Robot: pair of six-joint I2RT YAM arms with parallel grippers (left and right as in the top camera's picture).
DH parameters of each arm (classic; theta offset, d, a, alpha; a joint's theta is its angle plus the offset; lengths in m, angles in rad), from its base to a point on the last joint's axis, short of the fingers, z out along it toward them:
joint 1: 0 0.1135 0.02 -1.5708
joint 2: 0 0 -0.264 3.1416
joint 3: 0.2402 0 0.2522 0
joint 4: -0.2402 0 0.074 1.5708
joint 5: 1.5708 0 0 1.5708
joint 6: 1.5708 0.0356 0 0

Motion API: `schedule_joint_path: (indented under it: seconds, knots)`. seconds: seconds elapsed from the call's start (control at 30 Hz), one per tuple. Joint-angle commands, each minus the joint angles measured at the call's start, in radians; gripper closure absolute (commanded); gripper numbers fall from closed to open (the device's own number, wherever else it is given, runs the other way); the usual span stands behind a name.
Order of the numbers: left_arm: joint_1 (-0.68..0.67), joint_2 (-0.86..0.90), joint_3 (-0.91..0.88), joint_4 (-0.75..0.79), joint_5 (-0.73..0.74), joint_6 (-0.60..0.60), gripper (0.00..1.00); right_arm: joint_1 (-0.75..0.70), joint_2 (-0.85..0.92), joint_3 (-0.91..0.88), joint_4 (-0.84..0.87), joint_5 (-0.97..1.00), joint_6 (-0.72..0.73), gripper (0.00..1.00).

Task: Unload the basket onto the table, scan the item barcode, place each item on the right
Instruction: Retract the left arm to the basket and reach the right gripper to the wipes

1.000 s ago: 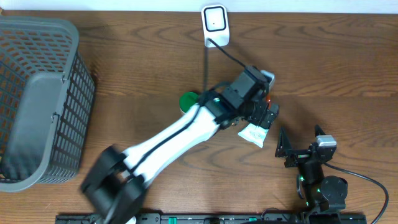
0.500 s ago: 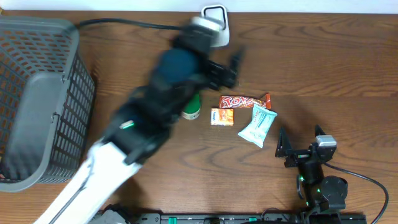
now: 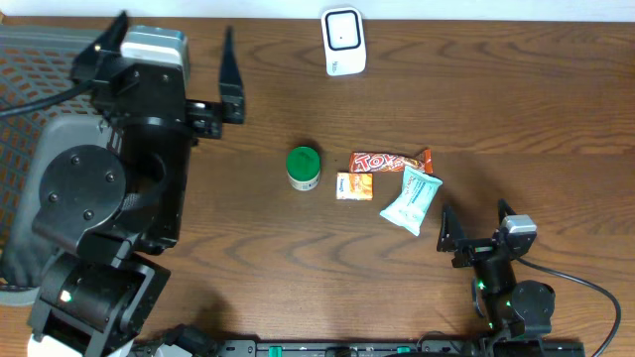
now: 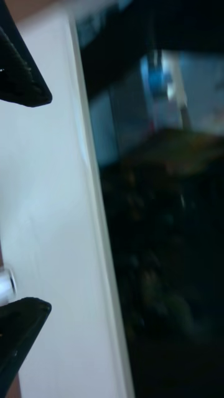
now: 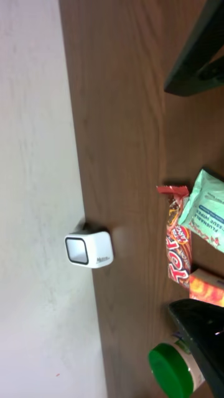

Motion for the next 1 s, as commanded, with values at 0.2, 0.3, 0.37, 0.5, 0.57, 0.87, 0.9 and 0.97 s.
schedule_joint_path:
  seconds: [0.2, 0.3, 0.37, 0.5, 0.57, 0.87, 0.9, 0.97]
  knots:
    - [0.022, 0.104, 0.018, -0.111, -0.393, 0.291, 0.02, 0.006, 0.153, 0.043, -0.003, -0.003, 0.144, 0.01]
    - [0.069, 0.123, 0.018, -0.119, -0.366, 0.286, 0.02, 0.006, 0.273, 0.135, -0.018, 0.026, 0.132, 0.01]
    - [0.116, 0.122, 0.016, -0.122, -0.349, 0.254, 0.02, 0.006, 0.367, 0.226, -0.063, 0.032, 0.122, 0.01]
    - [0.239, 0.092, 0.015, -0.195, -0.203, 0.156, 0.02, 0.006, 0.626, 0.508, -0.249, 0.033, 0.057, 0.01]
    - [0.313, 0.061, 0.015, -0.248, -0.084, 0.093, 0.02, 0.006, 0.763, 0.675, -0.383, 0.03, 0.058, 0.01]
    - [0.641, -0.119, 0.01, -0.327, 0.353, -0.232, 0.02, 0.006, 1.189, 1.113, -0.718, -0.375, 0.058, 0.01]
    - [0.674, -0.137, 0.01, -0.328, 0.386, -0.275, 0.02, 0.006, 1.221, 1.11, -0.69, -0.417, 0.064, 0.01]
    - [0.714, -0.158, 0.009, -0.331, 0.422, -0.31, 0.02, 0.007, 1.265, 1.11, -0.667, -0.431, 0.095, 0.01]
